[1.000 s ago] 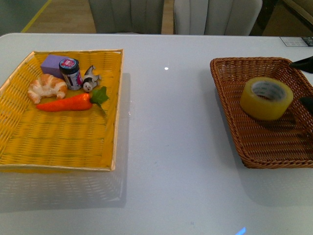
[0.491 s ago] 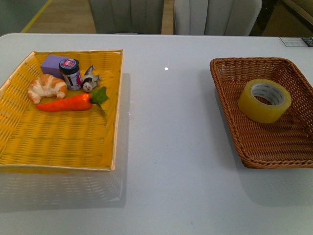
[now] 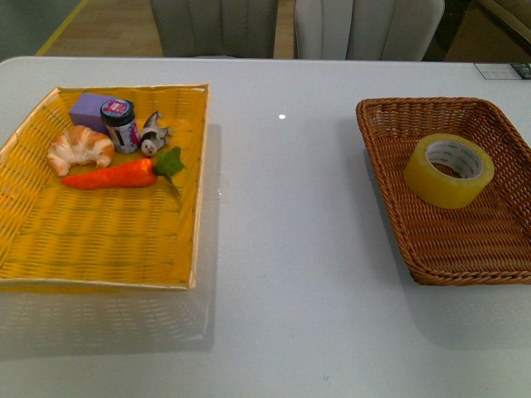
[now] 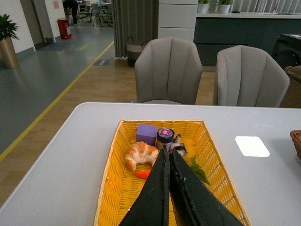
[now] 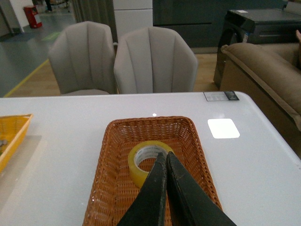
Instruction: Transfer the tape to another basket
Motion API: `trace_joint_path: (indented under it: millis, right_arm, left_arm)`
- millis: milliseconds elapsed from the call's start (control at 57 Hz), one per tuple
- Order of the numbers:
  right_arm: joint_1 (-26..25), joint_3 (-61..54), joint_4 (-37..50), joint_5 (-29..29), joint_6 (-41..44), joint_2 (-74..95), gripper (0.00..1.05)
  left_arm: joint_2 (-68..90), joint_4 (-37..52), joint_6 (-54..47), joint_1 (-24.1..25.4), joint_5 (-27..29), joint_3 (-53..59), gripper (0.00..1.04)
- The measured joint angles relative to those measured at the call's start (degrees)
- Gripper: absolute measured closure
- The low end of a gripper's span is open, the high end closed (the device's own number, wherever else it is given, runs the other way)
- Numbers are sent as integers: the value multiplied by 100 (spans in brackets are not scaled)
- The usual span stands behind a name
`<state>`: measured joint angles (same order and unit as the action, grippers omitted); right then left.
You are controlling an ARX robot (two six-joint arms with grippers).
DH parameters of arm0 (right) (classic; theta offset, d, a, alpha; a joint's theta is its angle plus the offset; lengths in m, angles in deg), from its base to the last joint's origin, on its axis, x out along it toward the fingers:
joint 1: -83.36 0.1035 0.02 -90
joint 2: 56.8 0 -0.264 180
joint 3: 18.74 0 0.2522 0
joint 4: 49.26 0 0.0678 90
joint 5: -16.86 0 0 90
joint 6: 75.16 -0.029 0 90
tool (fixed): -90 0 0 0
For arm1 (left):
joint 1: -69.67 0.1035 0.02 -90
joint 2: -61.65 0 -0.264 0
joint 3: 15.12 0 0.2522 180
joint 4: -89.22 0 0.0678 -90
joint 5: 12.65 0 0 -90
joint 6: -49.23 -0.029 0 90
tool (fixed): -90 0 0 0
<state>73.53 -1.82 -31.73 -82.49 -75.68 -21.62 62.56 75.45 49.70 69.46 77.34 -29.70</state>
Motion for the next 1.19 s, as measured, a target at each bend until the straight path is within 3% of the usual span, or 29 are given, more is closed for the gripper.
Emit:
trace_joint_path:
  millis: [211, 263, 316, 1018, 1105, 1193]
  right_arm:
    - [350, -186, -164, 345, 20, -494, 103]
    - [693, -188, -378, 831, 17, -715, 103]
    - [925, -188, -614, 868, 22, -992, 103]
    - [962, -188, -2105, 918, 22, -2496, 103]
    - [964, -186, -3029, 938, 20, -3246, 103]
    - [968, -186, -3106, 935, 22, -3464, 103]
  left_arm:
    - [-2, 0, -2, 0, 0, 0, 103]
    - [-2, 0, 0, 0, 4, 0, 103]
    - [-2, 0, -2, 0, 0, 0, 103]
    - [-2, 0, -2, 0, 0, 0, 103]
    - [-2, 0, 0, 0, 2, 0, 103]
    - [-2, 0, 0, 0, 2, 0, 103]
